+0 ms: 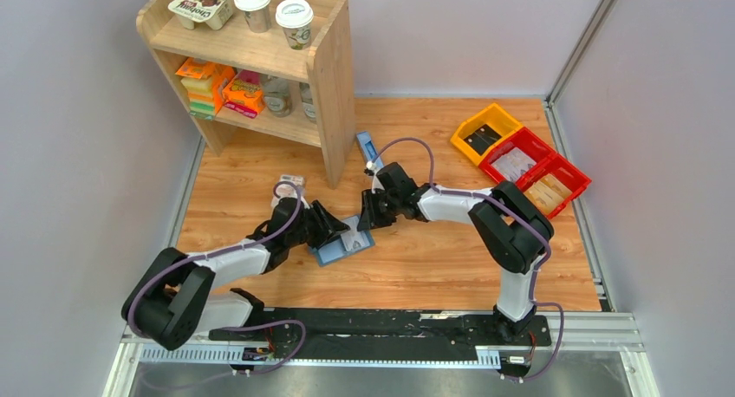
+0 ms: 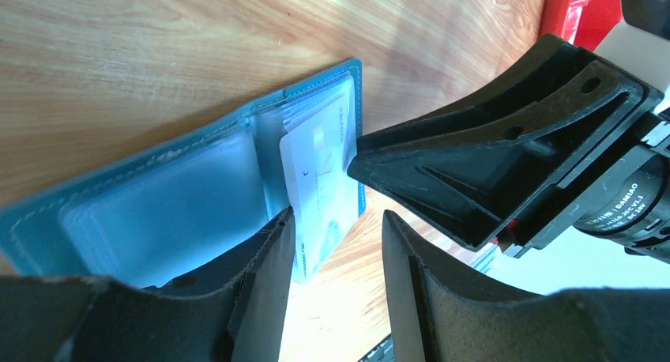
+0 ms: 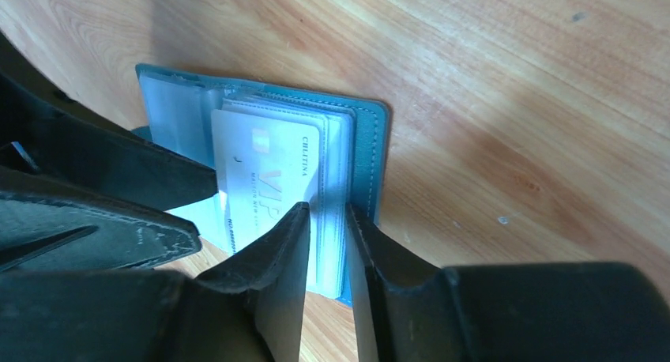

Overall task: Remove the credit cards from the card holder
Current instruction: Remove the credit card from the card holder.

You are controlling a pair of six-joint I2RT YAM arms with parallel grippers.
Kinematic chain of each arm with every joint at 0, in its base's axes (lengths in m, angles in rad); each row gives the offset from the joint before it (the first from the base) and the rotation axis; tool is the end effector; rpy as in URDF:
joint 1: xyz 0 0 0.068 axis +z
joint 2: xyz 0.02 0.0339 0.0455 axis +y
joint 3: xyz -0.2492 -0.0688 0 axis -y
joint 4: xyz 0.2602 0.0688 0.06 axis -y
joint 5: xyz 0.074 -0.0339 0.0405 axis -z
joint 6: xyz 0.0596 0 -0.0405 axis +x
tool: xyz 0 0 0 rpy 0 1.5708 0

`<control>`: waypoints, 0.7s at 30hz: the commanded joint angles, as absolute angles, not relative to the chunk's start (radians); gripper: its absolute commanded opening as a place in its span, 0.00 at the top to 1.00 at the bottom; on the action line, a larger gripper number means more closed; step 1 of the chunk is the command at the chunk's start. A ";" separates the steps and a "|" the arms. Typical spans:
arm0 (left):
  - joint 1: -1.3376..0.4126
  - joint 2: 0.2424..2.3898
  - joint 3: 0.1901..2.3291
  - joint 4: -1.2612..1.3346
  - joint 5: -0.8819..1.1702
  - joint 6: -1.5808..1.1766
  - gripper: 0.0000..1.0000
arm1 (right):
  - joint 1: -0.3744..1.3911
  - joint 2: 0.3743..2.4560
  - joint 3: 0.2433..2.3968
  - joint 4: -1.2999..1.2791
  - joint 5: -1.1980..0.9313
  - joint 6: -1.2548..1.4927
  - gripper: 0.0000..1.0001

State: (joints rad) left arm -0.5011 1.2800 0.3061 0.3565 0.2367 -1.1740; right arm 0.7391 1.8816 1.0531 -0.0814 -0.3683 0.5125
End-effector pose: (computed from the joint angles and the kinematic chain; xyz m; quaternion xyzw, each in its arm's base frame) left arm 0.2143 -0.1333 0.0944 -0.2401 0.8507 -0.4088 0.2270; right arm 0.2781 0.2825 0.0973 -0.1642 0.9172 0.3272 0.1571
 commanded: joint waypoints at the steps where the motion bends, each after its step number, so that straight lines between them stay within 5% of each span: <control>1: -0.508 1.186 0.368 0.131 0.158 -1.082 0.49 | 0.758 1.858 1.089 -0.167 -0.298 0.462 0.68; 9: -0.505 1.213 0.388 0.035 0.144 -1.091 0.59 | 0.759 1.821 1.138 -0.215 -0.270 0.430 0.65; 21: -0.508 1.255 0.394 0.044 0.164 -1.095 0.63 | 0.773 1.813 1.138 -0.195 -0.256 0.423 0.83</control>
